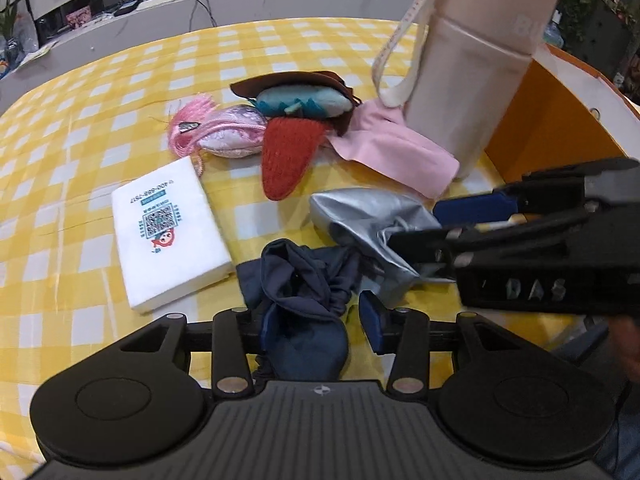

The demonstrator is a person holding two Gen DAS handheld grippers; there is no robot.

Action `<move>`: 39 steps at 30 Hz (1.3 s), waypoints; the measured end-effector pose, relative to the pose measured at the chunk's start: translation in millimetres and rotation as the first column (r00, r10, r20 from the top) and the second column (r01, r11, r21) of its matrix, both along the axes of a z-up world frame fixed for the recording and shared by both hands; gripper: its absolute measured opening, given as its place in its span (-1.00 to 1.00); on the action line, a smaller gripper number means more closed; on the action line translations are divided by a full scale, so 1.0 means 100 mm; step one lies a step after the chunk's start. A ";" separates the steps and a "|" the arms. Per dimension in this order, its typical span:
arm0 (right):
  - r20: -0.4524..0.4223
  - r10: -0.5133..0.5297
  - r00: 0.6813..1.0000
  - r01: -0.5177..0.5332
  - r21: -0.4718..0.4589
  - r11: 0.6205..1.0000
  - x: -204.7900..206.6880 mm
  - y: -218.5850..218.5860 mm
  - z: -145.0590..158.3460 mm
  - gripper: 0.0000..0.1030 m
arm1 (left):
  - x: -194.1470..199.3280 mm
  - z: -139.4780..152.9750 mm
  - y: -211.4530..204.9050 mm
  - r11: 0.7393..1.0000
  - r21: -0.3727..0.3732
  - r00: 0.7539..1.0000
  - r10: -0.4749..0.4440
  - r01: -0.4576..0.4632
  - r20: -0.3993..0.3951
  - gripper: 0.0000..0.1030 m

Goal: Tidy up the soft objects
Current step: 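Grasp the silver fabric with the right gripper while the left holds the navy cloth, then carry the navy cloth and silver fabric with both grippers over the box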

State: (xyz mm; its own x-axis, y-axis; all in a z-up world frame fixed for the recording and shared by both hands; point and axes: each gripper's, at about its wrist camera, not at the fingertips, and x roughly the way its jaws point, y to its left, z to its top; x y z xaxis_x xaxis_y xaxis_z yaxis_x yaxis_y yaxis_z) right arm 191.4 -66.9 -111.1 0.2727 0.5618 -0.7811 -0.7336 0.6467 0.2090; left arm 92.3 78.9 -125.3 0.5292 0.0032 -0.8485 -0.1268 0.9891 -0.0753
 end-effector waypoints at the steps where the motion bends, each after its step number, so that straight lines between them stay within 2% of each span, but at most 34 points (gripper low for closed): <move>1: -0.002 0.004 1.000 -0.004 -0.003 1.000 -0.01 0.02 -0.02 -0.16 | 0.00 0.00 0.01 1.000 -0.002 1.000 0.007 -0.007 0.003 -0.14; 3: -0.022 -0.002 1.000 0.002 0.005 1.000 0.00 0.03 -0.05 -0.20 | 0.01 0.01 0.00 1.000 0.011 1.000 0.007 -0.007 0.002 -0.33; 5: -0.045 -0.007 0.999 0.007 0.005 1.000 0.00 0.04 -0.09 -0.54 | 0.01 0.01 -0.03 0.999 0.033 1.000 -0.001 0.000 0.005 -0.39; 7: -0.042 -0.011 0.999 0.011 0.005 1.000 -0.02 0.04 -0.10 -0.63 | 0.01 0.02 -0.02 0.999 0.036 1.000 0.003 -0.004 0.007 -0.62; 8: -0.037 -0.006 0.999 0.006 0.002 1.000 -0.04 0.04 -0.10 -0.84 | 0.02 0.03 -0.01 0.999 0.035 1.000 0.008 -0.008 0.009 -0.64; 11: -0.016 -0.009 1.000 0.009 -0.005 1.000 -0.09 0.04 -0.11 -0.94 | 0.02 0.05 0.02 1.000 0.021 1.000 0.022 -0.023 0.018 -0.72; 15: -0.003 -0.028 1.000 0.028 0.021 0.999 -0.11 0.01 -0.07 -0.98 | 0.00 0.07 0.03 0.999 0.017 0.998 0.037 -0.037 0.042 -0.77; 21: 0.039 -0.059 0.997 0.057 0.062 0.996 -0.16 -0.11 0.06 -0.98 | -0.07 0.19 0.04 0.998 0.000 0.991 0.057 -0.057 0.123 -0.77; 27: 0.061 -0.105 0.993 0.097 0.121 0.988 -0.26 -0.26 0.28 -0.98 | -0.15 0.29 0.10 0.993 -0.077 0.984 0.101 -0.090 0.148 -0.78; 32: 0.094 -0.119 0.988 0.102 0.174 0.979 -0.43 -0.42 0.54 -0.98 | -0.31 0.49 0.15 0.984 -0.138 0.970 0.142 -0.116 0.195 -0.78; 39: 0.155 -0.150 0.976 0.106 0.259 0.960 -0.63 -0.70 0.95 -0.98 | -0.49 0.87 0.08 0.980 -0.163 0.953 0.156 -0.116 0.260 -0.78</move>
State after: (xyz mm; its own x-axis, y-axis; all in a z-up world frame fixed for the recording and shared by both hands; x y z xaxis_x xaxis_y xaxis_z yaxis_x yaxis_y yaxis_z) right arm 128.3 -136.6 -16.3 0.4726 0.6832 -0.5566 -0.6869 0.6813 0.2530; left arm 43.1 86.9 -38.2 0.7414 -0.0209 -0.6707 -0.2141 0.9399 -0.2659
